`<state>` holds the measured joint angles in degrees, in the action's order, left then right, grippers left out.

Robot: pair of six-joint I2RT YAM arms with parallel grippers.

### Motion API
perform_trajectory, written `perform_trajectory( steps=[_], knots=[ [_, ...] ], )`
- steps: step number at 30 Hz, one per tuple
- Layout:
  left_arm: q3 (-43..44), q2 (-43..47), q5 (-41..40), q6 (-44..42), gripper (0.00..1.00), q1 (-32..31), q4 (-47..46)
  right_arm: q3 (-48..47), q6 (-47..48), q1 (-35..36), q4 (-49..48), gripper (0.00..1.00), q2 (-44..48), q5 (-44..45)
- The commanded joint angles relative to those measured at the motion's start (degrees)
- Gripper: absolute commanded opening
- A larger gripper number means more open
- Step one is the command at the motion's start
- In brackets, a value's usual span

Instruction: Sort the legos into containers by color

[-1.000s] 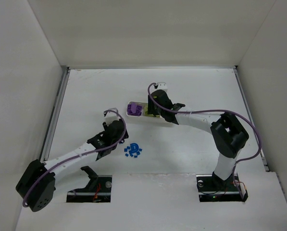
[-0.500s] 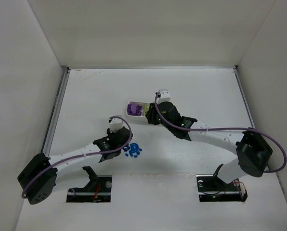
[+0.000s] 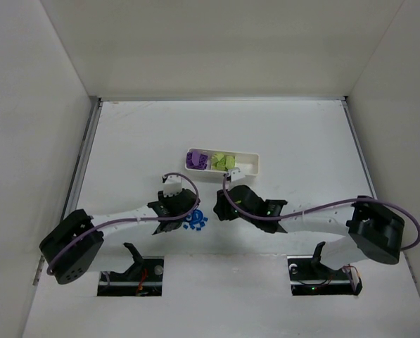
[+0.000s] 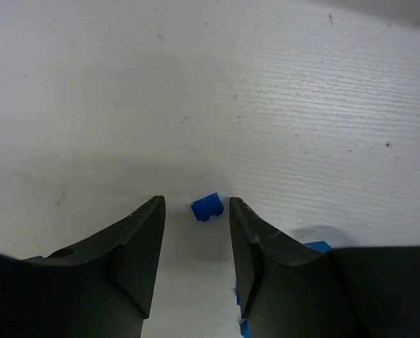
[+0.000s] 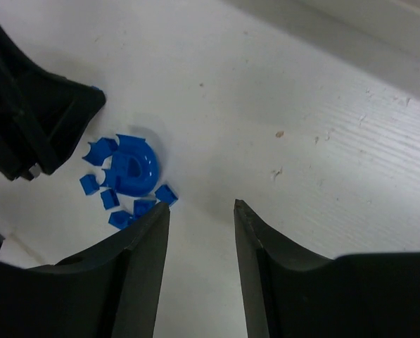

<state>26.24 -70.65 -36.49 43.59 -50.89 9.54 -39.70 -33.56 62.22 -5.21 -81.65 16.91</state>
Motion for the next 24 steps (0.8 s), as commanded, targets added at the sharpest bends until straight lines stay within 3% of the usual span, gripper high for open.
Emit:
perform_trajectory(
  steps=[1,6,12,19,24],
  knots=[
    [0.66,-1.50,-1.13,0.00,0.38,0.40,-2.42,1.47,-3.08,1.02,-4.63,0.49,2.89,0.32],
    [0.57,-2.21,-0.42,0.70,0.32,0.40,-2.60,2.09,-3.97,1.81,-5.95,0.50,2.90,0.06],
    [0.39,-0.81,-0.16,0.88,0.13,0.32,-1.89,-0.37,-3.97,3.48,-6.83,0.58,-1.05,-1.00],
    [-0.49,5.95,0.45,0.70,0.11,2.24,-1.72,-3.88,-3.71,4.89,-9.90,0.73,-6.32,-3.46],
    [-0.40,11.31,3.00,0.09,0.11,5.05,-1.72,-8.10,-3.18,4.89,-9.90,0.74,-12.56,-3.19]
  ],
)
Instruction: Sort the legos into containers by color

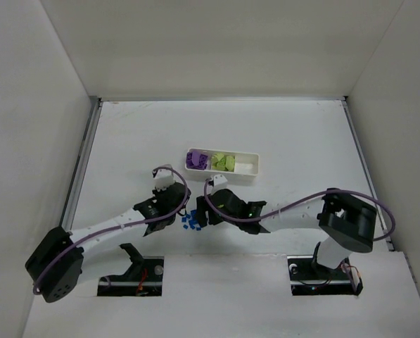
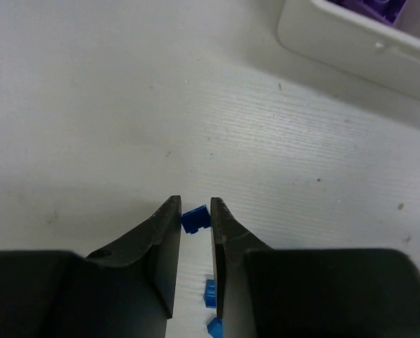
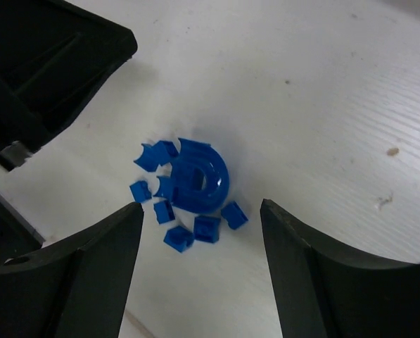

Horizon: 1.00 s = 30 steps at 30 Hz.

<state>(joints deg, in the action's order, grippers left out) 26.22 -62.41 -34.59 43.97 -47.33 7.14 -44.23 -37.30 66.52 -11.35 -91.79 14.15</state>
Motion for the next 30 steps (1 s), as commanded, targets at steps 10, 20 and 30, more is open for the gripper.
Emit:
perform_trajectory(
  steps=[10,20,30],
  knots=[
    [1.20,12.14,6.37,-3.01,0.11,8.17,0.69,-7.19,-0.40,0.14,-1.66,0.68,-8.05,-1.50],
    [3.22,13.90,7.25,-4.15,0.11,8.97,-0.81,-8.33,-1.55,-1.26,-1.21,0.55,-11.39,-0.97],
    [5.60,12.76,7.96,-4.85,0.12,8.18,-2.65,-7.10,-1.81,-1.62,-2.00,0.34,-8.77,-1.23]
  ],
)
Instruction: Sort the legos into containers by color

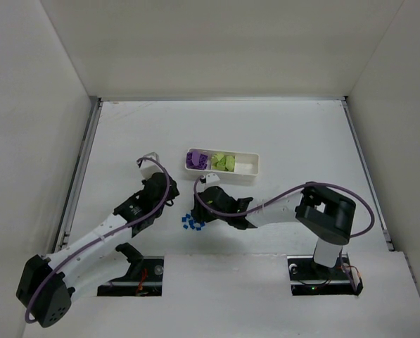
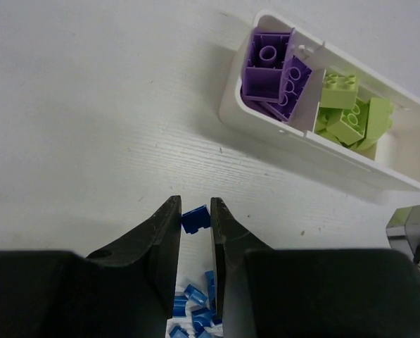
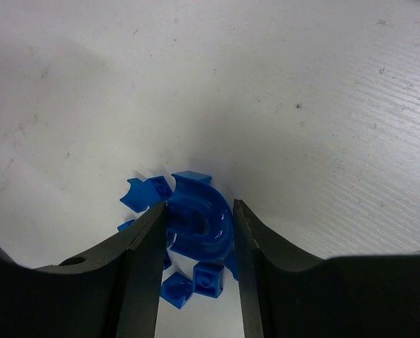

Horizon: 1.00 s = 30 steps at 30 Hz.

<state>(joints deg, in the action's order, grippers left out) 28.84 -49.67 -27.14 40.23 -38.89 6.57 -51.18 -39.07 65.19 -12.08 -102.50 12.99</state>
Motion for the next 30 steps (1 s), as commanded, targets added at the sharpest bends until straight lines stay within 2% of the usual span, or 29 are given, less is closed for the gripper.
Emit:
perform_trajectory(
  steps=[1,13,23,30],
  knots=[
    [3.32,-0.34,0.85,-1.12,0.12,-0.35,-2.43,0.28,0.04,-0.28,-1.63,0.34,2.91,-0.07],
    [9.74,-7.71,3.23,-1.20,0.12,-3.15,-7.97,7.48,0.05,-2.21,-3.30,0.35,15.56,-0.78],
    [18.09,-23.26,6.65,-3.14,0.13,-7.29,-18.68,22.42,-1.71,-10.03,-2.17,0.36,36.91,-1.65],
    [25.90,-35.92,11.57,-2.96,0.16,-7.90,-25.46,26.48,-2.33,-16.36,1.61,0.36,44.48,-2.89]
  ],
)
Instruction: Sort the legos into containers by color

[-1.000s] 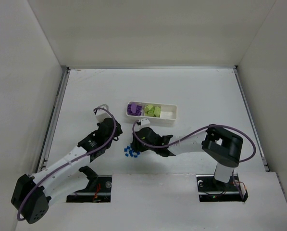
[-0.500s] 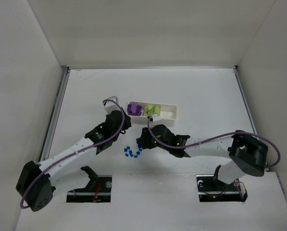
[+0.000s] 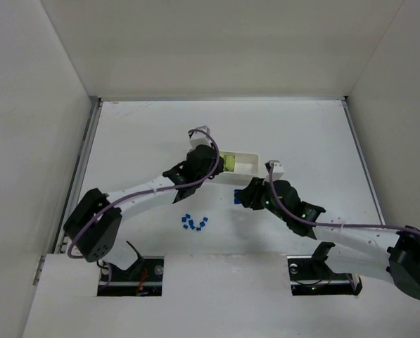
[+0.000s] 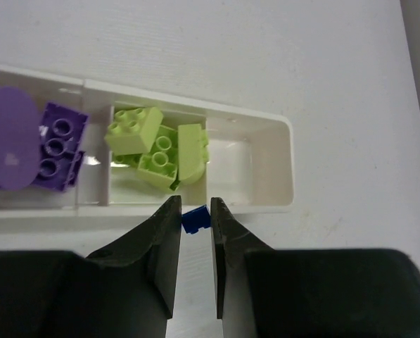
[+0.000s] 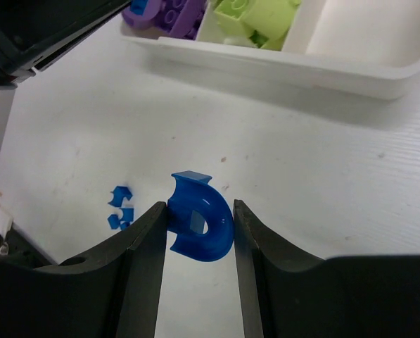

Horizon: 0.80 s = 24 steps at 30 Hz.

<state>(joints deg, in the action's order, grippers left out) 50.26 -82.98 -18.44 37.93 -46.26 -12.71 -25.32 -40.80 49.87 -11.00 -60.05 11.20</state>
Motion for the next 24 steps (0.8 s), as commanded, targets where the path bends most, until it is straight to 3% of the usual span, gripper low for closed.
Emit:
perform_trajectory(
  steps=[1,9,13,19,21,24],
  knots=[
    [5.89,-4.37,3.66,-0.58,0.16,-0.80,-6.71,0.97,-0.60,-1.57,0.81,0.36,2.83,-1.09],
    [15.12,-16.15,7.53,-0.49,0.19,-1.86,-8.12,2.82,-0.78,-7.01,4.94,0.36,8.37,-1.09],
    [17.85,-18.97,8.59,-0.67,0.30,-2.38,-7.86,2.91,-1.13,-9.91,5.12,0.36,10.13,-1.62],
    [16.46,-15.47,7.54,-1.72,0.54,-1.60,-8.03,-0.07,-0.43,-13.87,2.84,0.36,6.36,-2.15],
    [14.09,-12.31,6.58,-2.16,0.54,-1.16,-8.29,-1.48,-0.25,-14.93,0.99,0.36,3.64,-2.32],
    [8.82,-6.77,4.21,-3.39,0.48,-0.89,-8.12,-4.55,0.54,-15.98,-1.55,0.36,-1.72,-1.71]
  ],
)
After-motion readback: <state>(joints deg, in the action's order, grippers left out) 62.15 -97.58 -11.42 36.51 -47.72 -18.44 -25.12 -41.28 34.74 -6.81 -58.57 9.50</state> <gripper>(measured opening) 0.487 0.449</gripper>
